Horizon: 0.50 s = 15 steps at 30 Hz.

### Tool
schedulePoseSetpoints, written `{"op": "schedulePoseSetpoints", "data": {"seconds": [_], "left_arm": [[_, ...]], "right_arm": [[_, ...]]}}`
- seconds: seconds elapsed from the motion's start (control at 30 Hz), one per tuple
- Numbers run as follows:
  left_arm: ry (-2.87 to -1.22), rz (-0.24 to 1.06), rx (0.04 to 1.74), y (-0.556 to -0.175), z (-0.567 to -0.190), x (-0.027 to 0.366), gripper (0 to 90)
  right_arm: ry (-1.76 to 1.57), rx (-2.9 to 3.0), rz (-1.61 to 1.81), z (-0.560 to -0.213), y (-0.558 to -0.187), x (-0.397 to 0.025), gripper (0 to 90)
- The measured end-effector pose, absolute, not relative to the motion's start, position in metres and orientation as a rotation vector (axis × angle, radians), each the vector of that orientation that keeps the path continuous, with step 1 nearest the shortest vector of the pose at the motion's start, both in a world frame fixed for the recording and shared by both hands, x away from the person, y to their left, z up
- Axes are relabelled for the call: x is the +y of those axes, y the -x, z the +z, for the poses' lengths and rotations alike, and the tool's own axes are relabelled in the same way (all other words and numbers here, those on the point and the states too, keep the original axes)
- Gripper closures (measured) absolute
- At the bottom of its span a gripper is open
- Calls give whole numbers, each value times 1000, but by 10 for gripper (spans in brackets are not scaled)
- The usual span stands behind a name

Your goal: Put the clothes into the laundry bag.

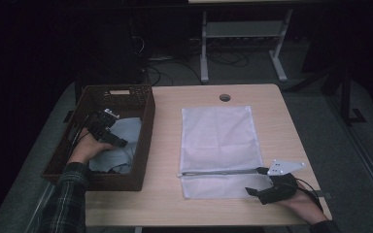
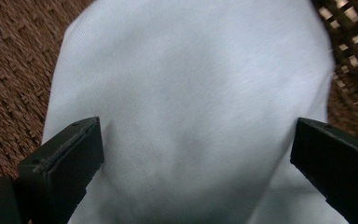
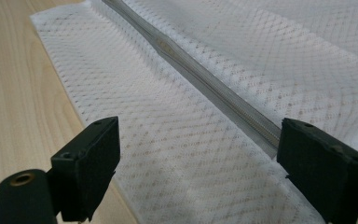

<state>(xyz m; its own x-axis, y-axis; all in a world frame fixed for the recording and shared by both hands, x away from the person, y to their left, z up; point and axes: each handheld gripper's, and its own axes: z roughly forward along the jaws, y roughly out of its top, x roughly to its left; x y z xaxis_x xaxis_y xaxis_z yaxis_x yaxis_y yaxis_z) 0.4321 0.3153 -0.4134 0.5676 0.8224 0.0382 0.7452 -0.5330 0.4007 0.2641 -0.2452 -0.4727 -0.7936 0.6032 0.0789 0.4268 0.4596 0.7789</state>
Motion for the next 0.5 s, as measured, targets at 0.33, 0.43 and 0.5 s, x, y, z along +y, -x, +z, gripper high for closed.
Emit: {"op": "schedulePoseSetpoints", "data": {"seconds": [0.33, 0.43, 0.5], "left_arm": [[-2509, 268, 1315, -436, -437, 317, 0], [-2531, 296, 1305, -435, -440, 314, 0], [-2544, 312, 1299, -435, -441, 312, 0]], "right_arm": [[-890, 2505, 1227, -473, -264, -245, 128], [-888, 2509, 1221, -474, -264, -244, 128], [-887, 2511, 1220, -475, -265, -244, 128]]}}
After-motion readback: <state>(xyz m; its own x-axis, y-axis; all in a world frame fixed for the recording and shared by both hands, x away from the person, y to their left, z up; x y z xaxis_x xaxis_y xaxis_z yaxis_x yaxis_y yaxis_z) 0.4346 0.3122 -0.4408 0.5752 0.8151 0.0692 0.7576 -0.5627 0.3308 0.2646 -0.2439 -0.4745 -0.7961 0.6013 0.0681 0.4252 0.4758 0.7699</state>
